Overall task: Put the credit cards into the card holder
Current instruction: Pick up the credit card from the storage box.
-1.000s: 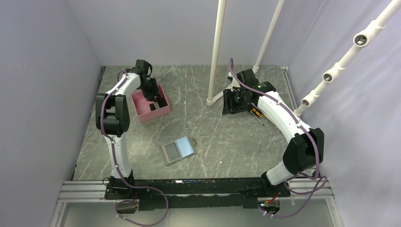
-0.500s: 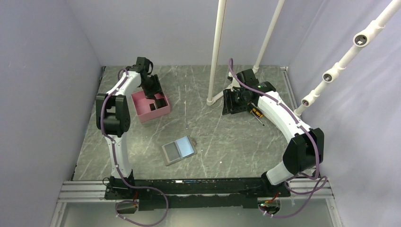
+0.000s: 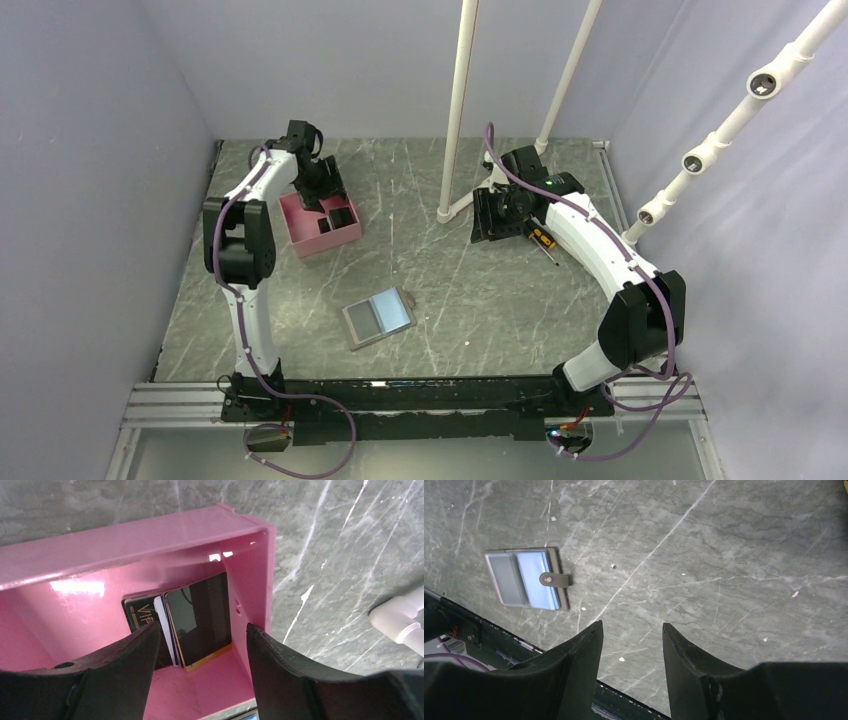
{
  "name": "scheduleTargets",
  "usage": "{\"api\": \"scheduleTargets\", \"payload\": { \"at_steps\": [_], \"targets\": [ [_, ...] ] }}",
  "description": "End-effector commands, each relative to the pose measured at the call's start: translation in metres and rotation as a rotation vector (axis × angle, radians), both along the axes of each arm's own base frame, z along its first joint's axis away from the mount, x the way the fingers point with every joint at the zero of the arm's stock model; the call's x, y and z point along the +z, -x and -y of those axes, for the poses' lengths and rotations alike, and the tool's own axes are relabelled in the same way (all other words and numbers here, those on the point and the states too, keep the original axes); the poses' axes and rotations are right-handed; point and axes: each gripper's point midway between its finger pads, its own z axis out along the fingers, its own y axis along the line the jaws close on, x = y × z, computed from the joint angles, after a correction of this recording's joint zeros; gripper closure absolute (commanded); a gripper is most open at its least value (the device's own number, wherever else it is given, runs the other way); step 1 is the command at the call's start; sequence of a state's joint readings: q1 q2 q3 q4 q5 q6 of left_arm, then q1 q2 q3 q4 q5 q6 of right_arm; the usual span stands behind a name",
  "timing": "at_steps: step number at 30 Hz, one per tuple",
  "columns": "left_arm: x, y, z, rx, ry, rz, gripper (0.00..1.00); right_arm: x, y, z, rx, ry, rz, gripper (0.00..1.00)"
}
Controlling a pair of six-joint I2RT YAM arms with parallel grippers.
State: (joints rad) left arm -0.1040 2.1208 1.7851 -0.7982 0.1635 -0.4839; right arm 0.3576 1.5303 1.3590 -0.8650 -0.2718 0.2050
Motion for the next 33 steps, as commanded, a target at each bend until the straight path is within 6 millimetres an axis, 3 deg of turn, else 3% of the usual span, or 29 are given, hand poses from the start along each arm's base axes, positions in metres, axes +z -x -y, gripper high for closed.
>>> {"api": "scheduleTargets", "payload": {
  "at_steps": [1, 3, 8, 14, 33],
  "targets": [
    [-0.004, -0.009, -0.004, 0.001, -0.002, -0.009, 0.31, 0.006, -0.003, -0.001, 0.004, -0.016, 0.023, 0.50],
    [-0.007, -0.012, -0.002, -0.005, 0.005, -0.003, 0.32, 0.007, -0.004, -0.001, 0.005, -0.017, 0.024, 0.50],
    [-0.018, -0.013, -0.003, -0.008, 0.001, -0.008, 0.47, 0.007, -0.004, -0.001, 0.005, -0.017, 0.024, 0.50],
    [-0.017, -0.017, -0.003, -0.018, -0.006, 0.003, 0.55, 0.006, -0.004, -0.001, 0.003, -0.015, 0.020, 0.50],
    [0.008, -0.021, 0.014, -0.018, 0.072, 0.068, 0.66, 0.007, -0.003, -0.001, 0.006, -0.019, 0.025, 0.50]
  ]
}}
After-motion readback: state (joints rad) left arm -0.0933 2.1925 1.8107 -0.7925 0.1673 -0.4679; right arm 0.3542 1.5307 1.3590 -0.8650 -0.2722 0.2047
